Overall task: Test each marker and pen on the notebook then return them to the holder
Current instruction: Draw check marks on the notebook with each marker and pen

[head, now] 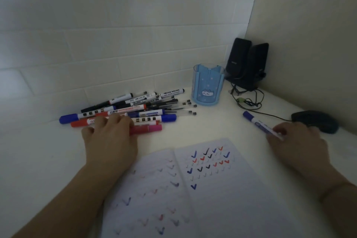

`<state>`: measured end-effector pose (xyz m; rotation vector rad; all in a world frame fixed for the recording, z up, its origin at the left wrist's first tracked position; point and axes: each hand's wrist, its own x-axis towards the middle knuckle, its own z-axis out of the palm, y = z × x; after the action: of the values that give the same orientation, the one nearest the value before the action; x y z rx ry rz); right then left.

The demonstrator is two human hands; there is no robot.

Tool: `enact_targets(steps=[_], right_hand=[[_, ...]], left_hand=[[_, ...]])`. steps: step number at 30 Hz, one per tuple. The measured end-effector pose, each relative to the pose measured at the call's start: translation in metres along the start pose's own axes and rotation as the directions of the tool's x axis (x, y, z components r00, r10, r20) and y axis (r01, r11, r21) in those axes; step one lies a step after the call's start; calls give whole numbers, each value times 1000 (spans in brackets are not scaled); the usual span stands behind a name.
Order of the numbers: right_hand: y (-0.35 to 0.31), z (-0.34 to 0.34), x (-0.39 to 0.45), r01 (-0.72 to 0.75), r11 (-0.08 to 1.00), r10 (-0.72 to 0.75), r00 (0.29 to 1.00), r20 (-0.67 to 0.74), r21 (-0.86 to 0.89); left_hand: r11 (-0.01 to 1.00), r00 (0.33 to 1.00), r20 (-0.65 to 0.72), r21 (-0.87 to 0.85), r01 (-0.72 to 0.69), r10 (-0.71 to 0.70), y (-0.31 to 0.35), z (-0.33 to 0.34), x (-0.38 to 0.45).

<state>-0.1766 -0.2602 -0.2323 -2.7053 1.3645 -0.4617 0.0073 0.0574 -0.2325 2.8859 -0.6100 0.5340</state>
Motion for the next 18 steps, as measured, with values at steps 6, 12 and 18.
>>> enact_targets(steps=[6, 12, 18], right_hand=[[-7, -5, -6, 154, 987, -159, 960, -232, -37], [-62, -42, -74, 607, 514, -630, 747, -215, 606], [-72, -45, -97, 461, 208, -593, 761, -264, 863]], left_hand=[[999, 1000, 0, -33, 21, -22, 1, -4, 2], [702, 740, -463, -295, -648, 488, 47, -44, -26], [539, 718, -312, -493, -682, 622, 58, -40, -47]])
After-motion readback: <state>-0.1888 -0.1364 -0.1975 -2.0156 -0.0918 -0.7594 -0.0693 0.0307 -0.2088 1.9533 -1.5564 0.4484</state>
